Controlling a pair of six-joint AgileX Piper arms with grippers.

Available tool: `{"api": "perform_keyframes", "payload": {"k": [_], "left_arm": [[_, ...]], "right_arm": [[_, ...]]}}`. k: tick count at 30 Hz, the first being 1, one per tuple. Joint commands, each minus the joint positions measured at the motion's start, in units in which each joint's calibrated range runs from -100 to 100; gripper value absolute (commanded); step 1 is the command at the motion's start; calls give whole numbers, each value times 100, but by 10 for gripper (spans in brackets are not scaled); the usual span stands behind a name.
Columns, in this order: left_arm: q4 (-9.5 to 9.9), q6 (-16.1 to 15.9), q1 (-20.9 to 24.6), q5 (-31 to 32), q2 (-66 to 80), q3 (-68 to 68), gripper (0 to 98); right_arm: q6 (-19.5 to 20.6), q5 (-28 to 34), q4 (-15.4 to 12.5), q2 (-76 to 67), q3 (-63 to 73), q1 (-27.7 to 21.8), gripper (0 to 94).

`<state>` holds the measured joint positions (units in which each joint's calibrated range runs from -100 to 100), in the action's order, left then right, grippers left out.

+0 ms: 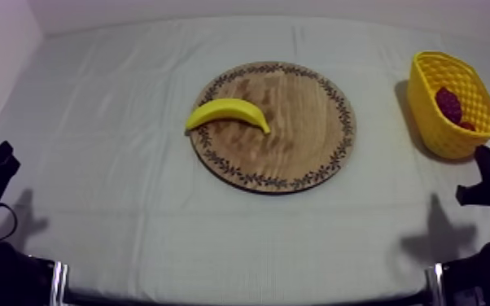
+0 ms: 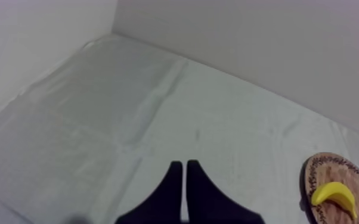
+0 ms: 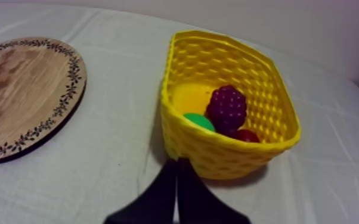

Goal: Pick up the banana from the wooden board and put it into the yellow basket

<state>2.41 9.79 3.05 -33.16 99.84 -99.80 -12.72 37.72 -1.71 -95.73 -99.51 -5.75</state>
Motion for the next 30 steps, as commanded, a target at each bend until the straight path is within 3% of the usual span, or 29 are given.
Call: {"api": "perform_keyframes", "payload": {"k": [1, 13, 30], "left_arm": [[1, 1, 2, 1, -2, 2, 1], [1, 1, 2, 1, -2, 2, 1], [1, 1, 2, 1, -2, 2, 1]], "right_arm": [[-1, 2, -2, -3, -4, 1, 4], [-31, 2, 1, -3, -4, 217, 4], [52, 2, 2, -3, -4, 2026, 3]]}}
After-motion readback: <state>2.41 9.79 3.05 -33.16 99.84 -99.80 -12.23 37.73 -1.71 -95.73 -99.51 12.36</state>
